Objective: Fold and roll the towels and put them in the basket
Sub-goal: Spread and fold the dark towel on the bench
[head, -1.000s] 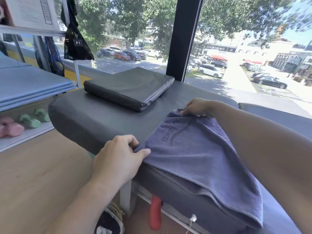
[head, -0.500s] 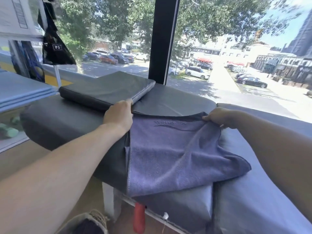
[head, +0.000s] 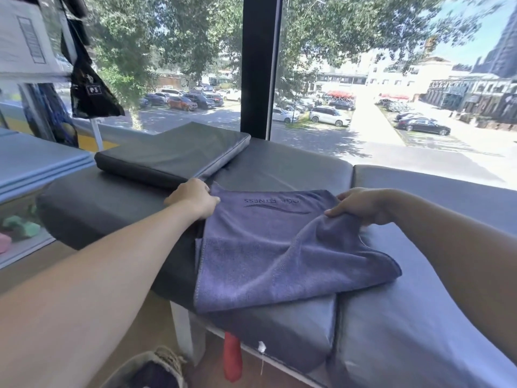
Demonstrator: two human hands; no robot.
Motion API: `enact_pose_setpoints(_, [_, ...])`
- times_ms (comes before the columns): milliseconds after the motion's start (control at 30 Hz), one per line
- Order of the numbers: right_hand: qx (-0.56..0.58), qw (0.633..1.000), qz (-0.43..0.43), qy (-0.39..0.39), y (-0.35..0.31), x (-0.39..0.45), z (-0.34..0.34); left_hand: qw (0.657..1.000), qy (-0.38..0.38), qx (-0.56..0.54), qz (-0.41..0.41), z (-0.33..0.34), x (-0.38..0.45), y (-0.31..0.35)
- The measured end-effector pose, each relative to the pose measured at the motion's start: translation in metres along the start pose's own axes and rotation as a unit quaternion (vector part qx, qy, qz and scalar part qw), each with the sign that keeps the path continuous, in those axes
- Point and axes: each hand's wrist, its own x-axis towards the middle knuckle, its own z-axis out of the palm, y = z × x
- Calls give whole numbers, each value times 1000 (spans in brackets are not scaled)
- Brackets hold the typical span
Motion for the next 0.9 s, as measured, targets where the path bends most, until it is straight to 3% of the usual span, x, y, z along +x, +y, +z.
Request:
enact_pose_setpoints(67, [8,1000,-3,15,-2,-4,5,999,45,18,1,1,2,3])
enact_pose_setpoints(133, [6,996,-23,87,-5,-9,14,996,77,31,20,1,3,3])
enact_pose_setpoints(200, [-69,983,-39,165,-6,-18,22,996,80,19,46,-1,-1,-1])
enact_pose_setpoints(333, [-160,960,-46,226,6,-34,21,991,110,-43,69,-22,-45,-17])
enact_pose_setpoints(400, [-166,968,-33,187,12,-47,16,995,84,-37,37,-29,-82,-32])
enact_pose_setpoints(467, [-152,984,3,96,16,-65,18,999,40,-25,10,-29,-118,-47])
enact_pose_setpoints(533, [-150,988,21,43,18,-87,22,997,39,-59,5,-26,-145,-60])
enact_pose_setpoints(633, [-127,991,-10,52,21,-117,28,986,49,-156,37,-16,-168,-69])
enact_pose_setpoints(733, [-77,994,-37,72,28,-138,28,968,11,-246,55,-8,-185,-68])
enact_pose_setpoints(900, [-17,998,-62,27,48,-159,36,944,-5,-328,36,-7,-192,-70])
